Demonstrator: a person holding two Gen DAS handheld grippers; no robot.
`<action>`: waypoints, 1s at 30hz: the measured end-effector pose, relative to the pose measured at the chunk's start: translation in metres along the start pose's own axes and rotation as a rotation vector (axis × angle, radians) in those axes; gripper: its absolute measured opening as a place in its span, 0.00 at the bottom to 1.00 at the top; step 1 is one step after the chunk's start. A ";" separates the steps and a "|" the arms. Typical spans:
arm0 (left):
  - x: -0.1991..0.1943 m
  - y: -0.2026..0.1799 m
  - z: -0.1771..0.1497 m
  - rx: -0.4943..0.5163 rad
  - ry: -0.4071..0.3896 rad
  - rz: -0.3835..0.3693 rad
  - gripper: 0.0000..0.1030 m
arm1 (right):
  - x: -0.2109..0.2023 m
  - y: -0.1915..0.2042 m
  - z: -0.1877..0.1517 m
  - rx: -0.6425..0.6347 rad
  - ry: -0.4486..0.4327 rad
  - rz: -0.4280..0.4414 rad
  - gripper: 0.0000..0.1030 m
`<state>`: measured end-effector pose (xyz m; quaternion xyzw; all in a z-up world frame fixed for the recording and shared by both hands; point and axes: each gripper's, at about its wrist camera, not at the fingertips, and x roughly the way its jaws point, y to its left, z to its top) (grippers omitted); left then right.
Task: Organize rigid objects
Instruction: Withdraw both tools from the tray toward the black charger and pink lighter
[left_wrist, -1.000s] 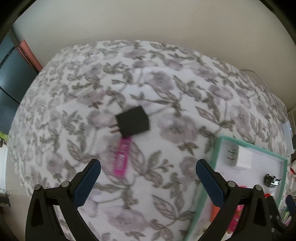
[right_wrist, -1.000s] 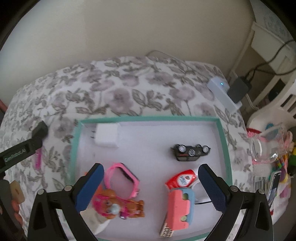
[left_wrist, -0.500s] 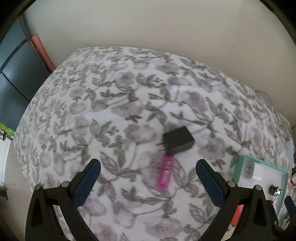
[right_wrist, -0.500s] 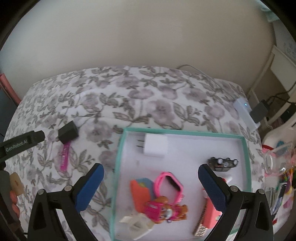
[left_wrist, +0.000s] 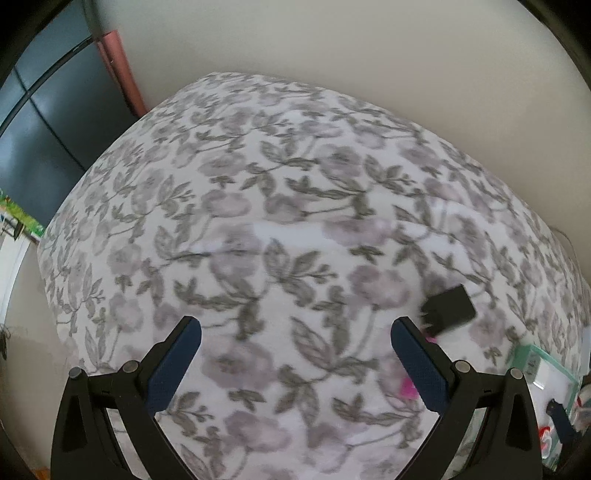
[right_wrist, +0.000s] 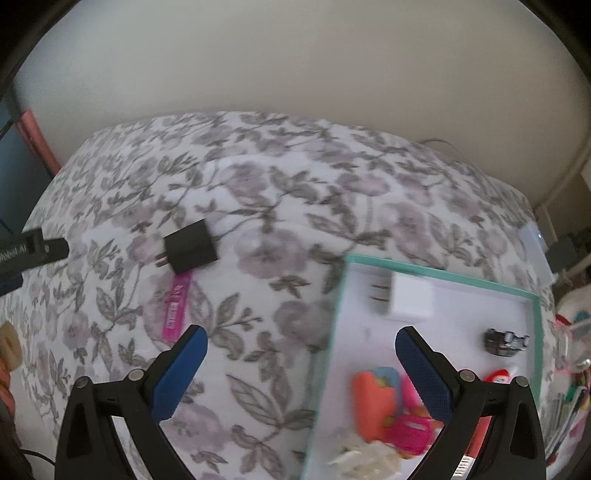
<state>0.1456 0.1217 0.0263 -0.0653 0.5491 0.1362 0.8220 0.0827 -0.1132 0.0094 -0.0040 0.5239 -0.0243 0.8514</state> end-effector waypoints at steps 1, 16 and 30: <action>0.002 0.006 0.001 -0.009 0.003 0.003 0.99 | 0.003 0.006 0.000 -0.008 0.003 0.005 1.00; 0.058 0.012 -0.004 -0.033 0.131 -0.010 0.99 | 0.057 0.058 -0.010 -0.079 0.012 0.085 1.00; 0.080 -0.006 0.006 -0.019 0.137 -0.032 0.99 | 0.079 0.081 -0.001 -0.144 -0.045 0.138 0.95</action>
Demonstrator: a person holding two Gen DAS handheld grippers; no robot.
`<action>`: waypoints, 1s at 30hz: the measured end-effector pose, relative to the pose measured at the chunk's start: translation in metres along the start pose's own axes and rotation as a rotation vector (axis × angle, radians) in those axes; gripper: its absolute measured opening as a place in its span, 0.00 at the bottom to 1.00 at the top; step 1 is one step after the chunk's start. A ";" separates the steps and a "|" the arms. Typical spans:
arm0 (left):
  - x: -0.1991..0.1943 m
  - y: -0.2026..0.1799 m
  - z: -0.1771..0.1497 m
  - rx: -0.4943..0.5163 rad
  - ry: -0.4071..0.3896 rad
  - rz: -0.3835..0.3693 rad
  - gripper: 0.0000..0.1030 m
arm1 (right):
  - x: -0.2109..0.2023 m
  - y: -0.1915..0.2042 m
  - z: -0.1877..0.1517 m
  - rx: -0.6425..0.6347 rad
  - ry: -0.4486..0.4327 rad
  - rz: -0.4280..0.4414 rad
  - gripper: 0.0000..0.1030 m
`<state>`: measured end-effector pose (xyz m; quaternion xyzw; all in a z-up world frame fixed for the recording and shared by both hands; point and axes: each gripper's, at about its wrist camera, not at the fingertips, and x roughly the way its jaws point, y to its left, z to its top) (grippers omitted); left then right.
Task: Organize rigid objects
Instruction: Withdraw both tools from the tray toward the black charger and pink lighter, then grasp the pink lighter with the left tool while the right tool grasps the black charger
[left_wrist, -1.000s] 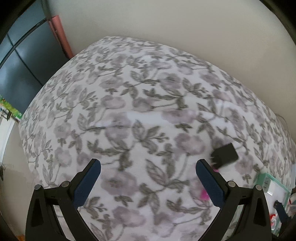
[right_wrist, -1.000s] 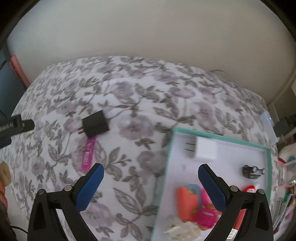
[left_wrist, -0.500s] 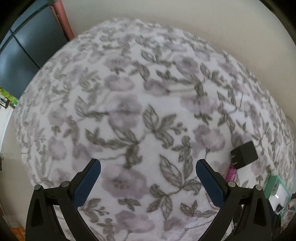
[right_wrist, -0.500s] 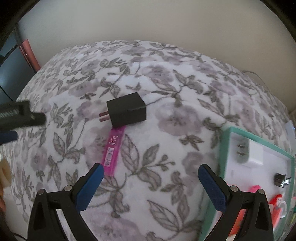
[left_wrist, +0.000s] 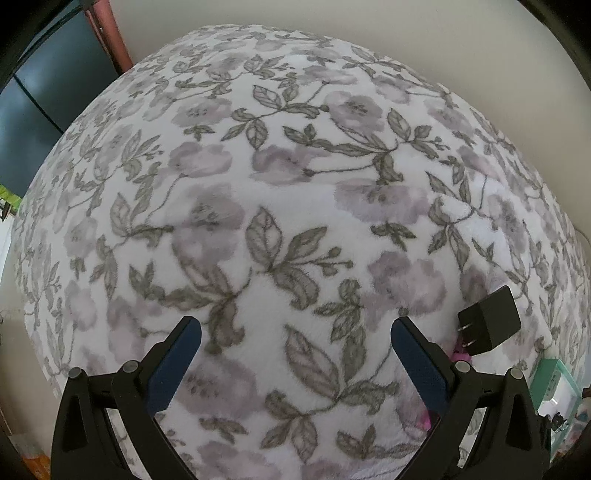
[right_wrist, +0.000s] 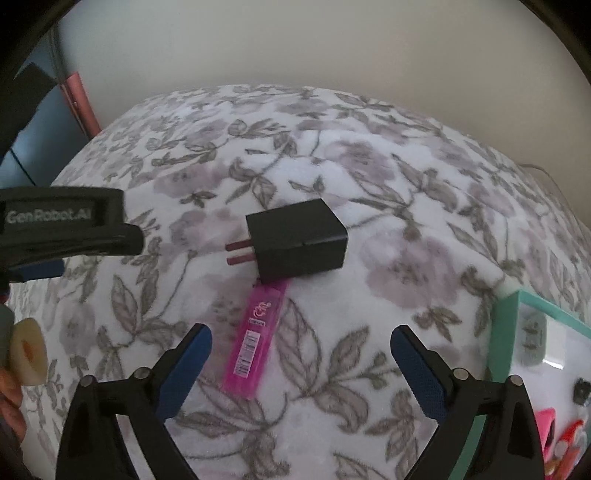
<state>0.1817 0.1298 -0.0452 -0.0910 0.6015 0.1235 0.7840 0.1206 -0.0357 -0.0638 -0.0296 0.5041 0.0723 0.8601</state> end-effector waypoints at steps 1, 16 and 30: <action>0.003 -0.001 0.001 0.006 0.004 -0.004 0.99 | 0.000 -0.004 0.002 0.005 -0.001 -0.008 0.95; 0.009 -0.032 -0.004 0.062 0.055 -0.112 0.99 | -0.023 -0.054 0.016 0.115 -0.053 -0.054 0.93; 0.012 -0.093 -0.020 0.241 0.077 -0.134 0.98 | -0.053 -0.107 0.020 0.261 -0.100 -0.100 0.93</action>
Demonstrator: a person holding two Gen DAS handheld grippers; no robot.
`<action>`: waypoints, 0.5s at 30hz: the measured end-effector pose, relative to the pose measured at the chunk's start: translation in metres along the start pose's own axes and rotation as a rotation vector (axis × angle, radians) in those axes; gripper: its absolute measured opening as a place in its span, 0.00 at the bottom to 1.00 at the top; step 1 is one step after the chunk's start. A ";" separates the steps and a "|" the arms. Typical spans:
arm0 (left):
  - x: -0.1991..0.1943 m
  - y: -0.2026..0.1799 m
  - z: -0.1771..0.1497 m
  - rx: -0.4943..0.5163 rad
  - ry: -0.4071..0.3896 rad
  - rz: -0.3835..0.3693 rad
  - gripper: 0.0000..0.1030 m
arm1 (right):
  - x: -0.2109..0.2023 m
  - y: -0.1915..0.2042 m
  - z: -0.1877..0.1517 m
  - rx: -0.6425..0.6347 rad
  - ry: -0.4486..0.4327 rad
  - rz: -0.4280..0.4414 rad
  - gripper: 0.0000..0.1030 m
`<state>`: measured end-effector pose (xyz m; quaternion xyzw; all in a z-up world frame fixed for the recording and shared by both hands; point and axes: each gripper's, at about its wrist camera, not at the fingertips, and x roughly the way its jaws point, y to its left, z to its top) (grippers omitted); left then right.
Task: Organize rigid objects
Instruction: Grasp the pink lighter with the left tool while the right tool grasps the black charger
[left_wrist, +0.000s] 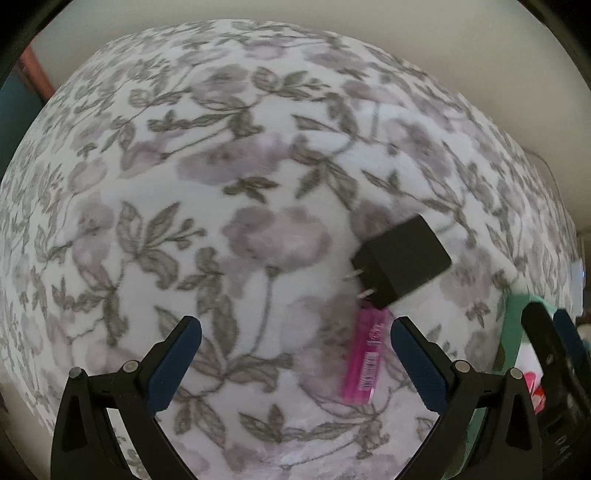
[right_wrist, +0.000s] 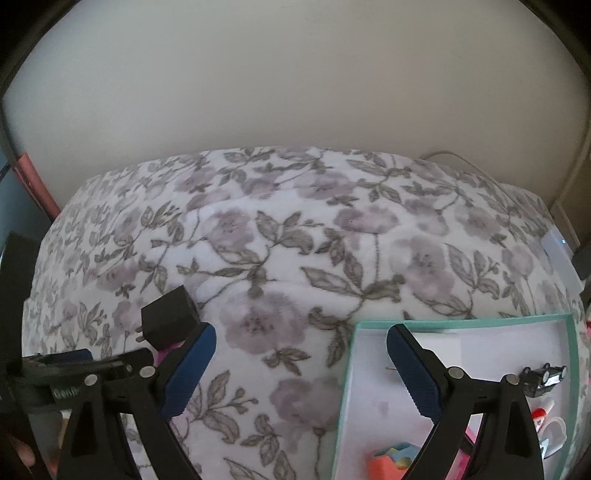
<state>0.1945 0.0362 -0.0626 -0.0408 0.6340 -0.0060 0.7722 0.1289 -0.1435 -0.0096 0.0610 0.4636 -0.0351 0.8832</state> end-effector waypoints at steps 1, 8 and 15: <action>0.000 -0.007 0.000 0.022 -0.004 0.007 0.97 | 0.000 -0.002 0.000 0.008 0.001 0.002 0.93; 0.010 -0.056 -0.006 0.163 0.013 0.022 0.79 | 0.000 -0.007 -0.001 0.030 0.004 0.010 0.93; 0.024 -0.089 -0.017 0.225 0.041 0.028 0.46 | 0.002 -0.006 -0.001 0.028 0.010 0.009 0.93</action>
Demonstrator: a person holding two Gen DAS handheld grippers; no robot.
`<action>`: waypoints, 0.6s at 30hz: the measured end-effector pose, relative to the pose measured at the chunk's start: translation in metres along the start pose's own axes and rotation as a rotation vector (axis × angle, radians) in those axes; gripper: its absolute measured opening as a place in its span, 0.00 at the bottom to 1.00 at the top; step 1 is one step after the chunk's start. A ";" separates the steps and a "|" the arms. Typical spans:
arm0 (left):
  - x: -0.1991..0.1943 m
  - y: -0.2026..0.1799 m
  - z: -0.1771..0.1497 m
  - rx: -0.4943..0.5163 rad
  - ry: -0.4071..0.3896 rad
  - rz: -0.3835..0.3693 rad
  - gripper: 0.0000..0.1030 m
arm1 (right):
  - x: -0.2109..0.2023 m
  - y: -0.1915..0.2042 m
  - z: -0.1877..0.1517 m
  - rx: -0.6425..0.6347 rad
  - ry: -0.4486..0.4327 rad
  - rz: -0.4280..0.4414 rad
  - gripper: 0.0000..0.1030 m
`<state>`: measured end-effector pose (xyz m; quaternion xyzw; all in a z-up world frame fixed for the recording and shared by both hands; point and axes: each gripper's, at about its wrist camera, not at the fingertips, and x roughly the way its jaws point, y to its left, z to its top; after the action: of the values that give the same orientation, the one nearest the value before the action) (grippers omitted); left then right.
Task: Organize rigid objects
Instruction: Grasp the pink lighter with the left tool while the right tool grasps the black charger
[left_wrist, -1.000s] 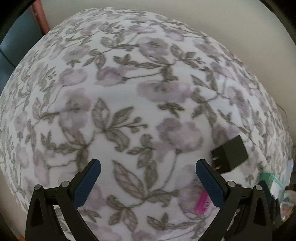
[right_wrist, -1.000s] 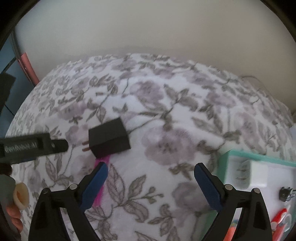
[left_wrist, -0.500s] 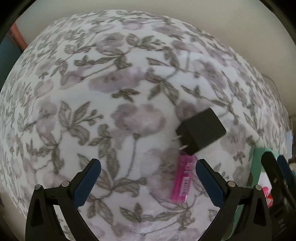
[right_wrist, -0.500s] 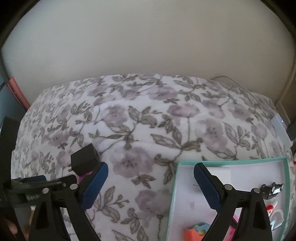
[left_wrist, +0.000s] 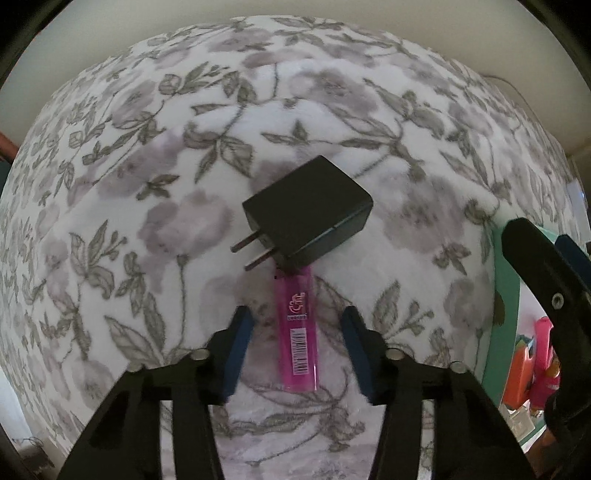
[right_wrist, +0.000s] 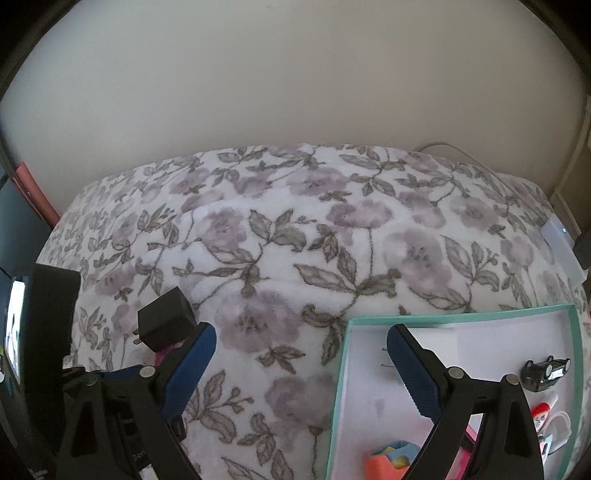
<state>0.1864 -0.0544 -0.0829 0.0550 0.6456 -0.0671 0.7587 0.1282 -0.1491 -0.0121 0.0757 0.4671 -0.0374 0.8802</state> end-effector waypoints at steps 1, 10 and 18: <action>0.000 -0.003 -0.003 0.002 -0.004 0.000 0.41 | 0.000 0.001 0.000 -0.002 0.000 0.000 0.93; -0.003 0.017 -0.008 -0.005 -0.018 -0.039 0.20 | 0.004 0.007 -0.001 -0.017 0.007 0.007 0.93; -0.007 0.051 -0.012 -0.068 -0.023 -0.042 0.20 | 0.007 0.019 -0.004 -0.055 0.010 0.013 0.93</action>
<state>0.1825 -0.0018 -0.0782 0.0148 0.6399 -0.0619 0.7659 0.1315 -0.1292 -0.0180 0.0546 0.4719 -0.0182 0.8798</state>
